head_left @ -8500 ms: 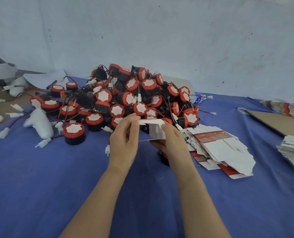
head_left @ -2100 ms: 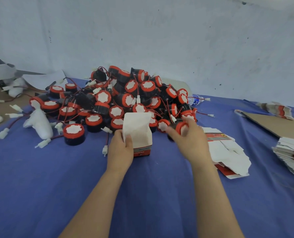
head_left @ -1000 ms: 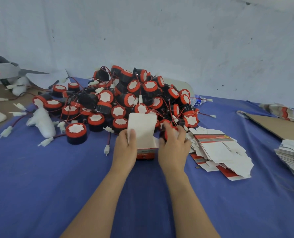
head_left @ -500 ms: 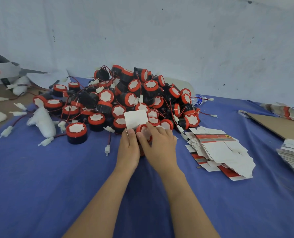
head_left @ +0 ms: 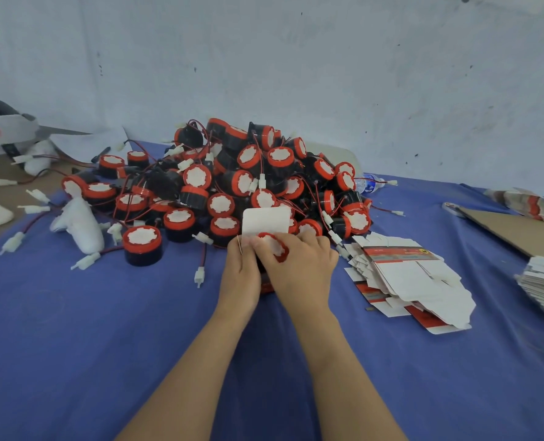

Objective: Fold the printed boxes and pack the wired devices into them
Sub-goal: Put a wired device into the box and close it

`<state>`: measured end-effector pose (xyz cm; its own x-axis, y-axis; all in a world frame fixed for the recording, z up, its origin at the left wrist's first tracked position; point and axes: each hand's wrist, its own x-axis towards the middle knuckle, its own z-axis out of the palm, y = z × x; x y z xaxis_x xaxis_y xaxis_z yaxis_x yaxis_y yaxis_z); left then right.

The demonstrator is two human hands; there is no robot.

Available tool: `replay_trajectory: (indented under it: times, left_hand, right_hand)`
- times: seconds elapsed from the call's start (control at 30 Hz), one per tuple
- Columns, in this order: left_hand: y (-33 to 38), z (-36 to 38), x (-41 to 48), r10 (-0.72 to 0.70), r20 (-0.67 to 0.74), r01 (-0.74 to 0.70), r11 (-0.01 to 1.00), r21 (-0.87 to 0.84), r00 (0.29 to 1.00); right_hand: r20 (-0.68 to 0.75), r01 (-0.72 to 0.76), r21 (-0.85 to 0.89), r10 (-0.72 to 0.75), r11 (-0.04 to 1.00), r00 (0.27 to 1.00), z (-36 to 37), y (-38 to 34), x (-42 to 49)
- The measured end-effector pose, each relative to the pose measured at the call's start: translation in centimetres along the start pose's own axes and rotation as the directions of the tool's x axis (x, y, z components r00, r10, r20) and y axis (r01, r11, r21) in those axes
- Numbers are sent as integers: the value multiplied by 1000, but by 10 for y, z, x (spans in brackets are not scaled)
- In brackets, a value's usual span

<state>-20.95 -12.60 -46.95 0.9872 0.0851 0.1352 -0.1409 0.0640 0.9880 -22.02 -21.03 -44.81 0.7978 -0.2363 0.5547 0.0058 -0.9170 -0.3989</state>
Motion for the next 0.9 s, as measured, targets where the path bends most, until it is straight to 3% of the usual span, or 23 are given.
replay_trajectory:
  times: [0.1,0.2,0.4,0.47,0.53,0.6,0.7,0.8,0.83,0.9]
  left_hand:
    - [-1,-2,2,-11,8,11,1000,7,1000]
    - [-2,-2,2,-19,-2,19,1000,15,1000]
    - [-4,-5,3,-4,44,-3,990,141,999]
    - [-5,-6,3,27,57,-38,981,188,998]
    - [-5,-5,3,16,69,-29,979,201,998]
    - [-5,-4,4,0,79,-16,981,195,997]
    - [-4,-3,5,-6,86,-12,979,202,996]
    - [-5,-5,6,-26,106,5,982,188,994]
    - [-5,-5,6,-31,116,9,983,184,993]
    - [-5,-5,6,-36,134,10,983,184,990]
  right_hand:
    - [91,-16,-25,19,1000,996,0,0,-2]
    - [158,-43,68,32,997,987,1,1,-3]
    - [258,39,-37,-28,999,966,-1,7,-3]
    - [141,-13,79,2,997,990,-5,11,-1]
    - [-83,-131,239,155,962,984,-13,20,5]
    - [-53,-312,337,349,888,936,-23,33,11]
    - [198,-553,456,527,697,827,-25,46,19]
    - [272,-536,764,574,360,773,-25,41,25]
    - [252,-492,820,588,293,769,-25,39,26]
    - [178,-425,863,620,275,764,-25,38,28]
